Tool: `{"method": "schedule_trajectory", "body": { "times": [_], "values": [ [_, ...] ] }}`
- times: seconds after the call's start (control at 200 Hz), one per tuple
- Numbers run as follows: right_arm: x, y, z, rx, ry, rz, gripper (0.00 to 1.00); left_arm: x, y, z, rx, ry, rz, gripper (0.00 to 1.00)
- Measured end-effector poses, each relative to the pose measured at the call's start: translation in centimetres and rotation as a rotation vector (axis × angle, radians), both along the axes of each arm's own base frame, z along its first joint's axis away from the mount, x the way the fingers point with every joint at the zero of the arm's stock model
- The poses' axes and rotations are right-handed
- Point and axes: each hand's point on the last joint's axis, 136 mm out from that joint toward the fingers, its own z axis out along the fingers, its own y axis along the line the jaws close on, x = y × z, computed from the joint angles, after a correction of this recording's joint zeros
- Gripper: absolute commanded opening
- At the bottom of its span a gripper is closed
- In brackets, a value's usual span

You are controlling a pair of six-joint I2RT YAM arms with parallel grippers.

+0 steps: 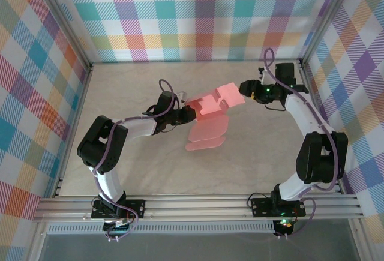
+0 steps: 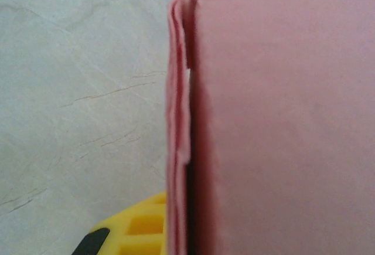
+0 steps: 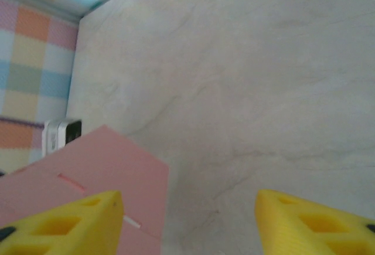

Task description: Fold the paper box

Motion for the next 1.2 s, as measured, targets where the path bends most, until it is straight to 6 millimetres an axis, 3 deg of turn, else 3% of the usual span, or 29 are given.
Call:
{"method": "schedule_trajectory", "body": {
  "times": [0.335,0.53,0.725,0.885,1.08,1.2],
  "values": [
    [-2.8,4.4,0.4,0.003,-0.029,0.189,0.44,0.9,-0.2,1.1,0.015,-0.009,0.021,0.00],
    [-4.0,6.1,0.6,-0.076,-0.078,0.233,0.35,1.0,0.2,0.2,0.043,0.030,0.049,0.00],
    [-4.6,7.7,-0.3,-0.184,-0.104,0.254,0.29,0.8,0.4,-0.6,0.060,0.060,0.058,0.00],
    [-4.8,8.5,-0.9,-0.253,-0.121,0.272,0.29,0.7,0.5,-0.8,0.069,0.071,0.061,0.00],
    [-4.5,8.9,-2.1,-0.319,-0.132,0.287,0.40,0.7,0.6,-1.0,0.073,0.084,0.073,0.00],
    [-4.2,8.7,-2.7,-0.354,-0.134,0.283,0.40,0.6,0.7,-1.1,0.074,0.087,0.073,0.00]
  ]
}}
